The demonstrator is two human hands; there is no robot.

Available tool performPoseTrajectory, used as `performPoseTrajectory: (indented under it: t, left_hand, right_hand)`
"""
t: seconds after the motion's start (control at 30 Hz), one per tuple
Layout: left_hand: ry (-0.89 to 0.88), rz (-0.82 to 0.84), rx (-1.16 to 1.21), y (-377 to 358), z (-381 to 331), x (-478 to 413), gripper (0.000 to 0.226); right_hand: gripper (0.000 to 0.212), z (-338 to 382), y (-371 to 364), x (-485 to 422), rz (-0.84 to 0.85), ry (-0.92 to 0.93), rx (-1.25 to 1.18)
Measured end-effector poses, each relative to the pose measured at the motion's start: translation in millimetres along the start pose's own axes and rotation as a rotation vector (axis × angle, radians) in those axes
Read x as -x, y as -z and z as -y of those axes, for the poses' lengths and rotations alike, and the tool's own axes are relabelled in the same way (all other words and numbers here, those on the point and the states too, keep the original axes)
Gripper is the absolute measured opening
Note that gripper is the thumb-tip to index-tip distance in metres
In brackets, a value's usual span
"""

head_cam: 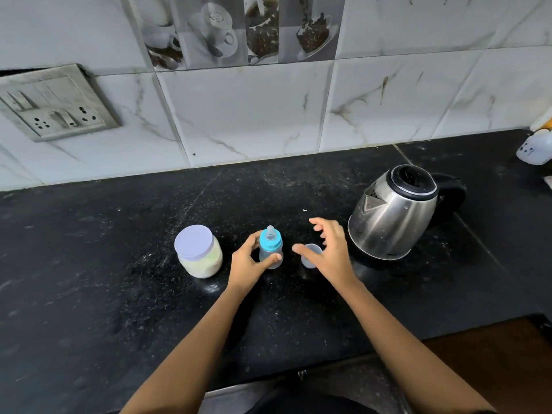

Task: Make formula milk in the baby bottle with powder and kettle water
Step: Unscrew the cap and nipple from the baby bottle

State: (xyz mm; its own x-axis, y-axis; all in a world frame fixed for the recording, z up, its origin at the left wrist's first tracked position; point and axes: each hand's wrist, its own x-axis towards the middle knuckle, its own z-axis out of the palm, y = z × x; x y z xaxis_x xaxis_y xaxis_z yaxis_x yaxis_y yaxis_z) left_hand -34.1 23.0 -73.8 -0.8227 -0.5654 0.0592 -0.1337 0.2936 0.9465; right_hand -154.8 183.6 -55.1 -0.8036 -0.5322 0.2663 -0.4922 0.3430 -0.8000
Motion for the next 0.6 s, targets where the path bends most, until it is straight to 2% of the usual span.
performPoseTrajectory:
  t: [0.13, 0.2, 0.37, 0.6]
  left_hand:
    - [0.005, -0.040, 0.019, -3.5, -3.2, 0.7, 0.058]
    - [0.018, -0.058, 0.036, -4.1, -4.1, -0.4, 0.058]
    - [0.014, -0.045, 0.009, -2.3, -5.2, -1.2, 0.057]
    - [0.007, -0.080, -0.031, -8.7, -7.0, 3.5, 0.052]
  right_hand:
    - [0.071, 35.7, -21.5, -21.1, 0.286, 0.011, 0.010]
    - [0.063, 43.2, -31.2, -27.2, 0.358, 0.023, 0.020]
    - [0.044, 42.1, -38.4, -34.9, 0.338, 0.096, 0.054]
    - [0.040, 36.2, -31.0, -44.4, 0.410, 0.179, 0.053]
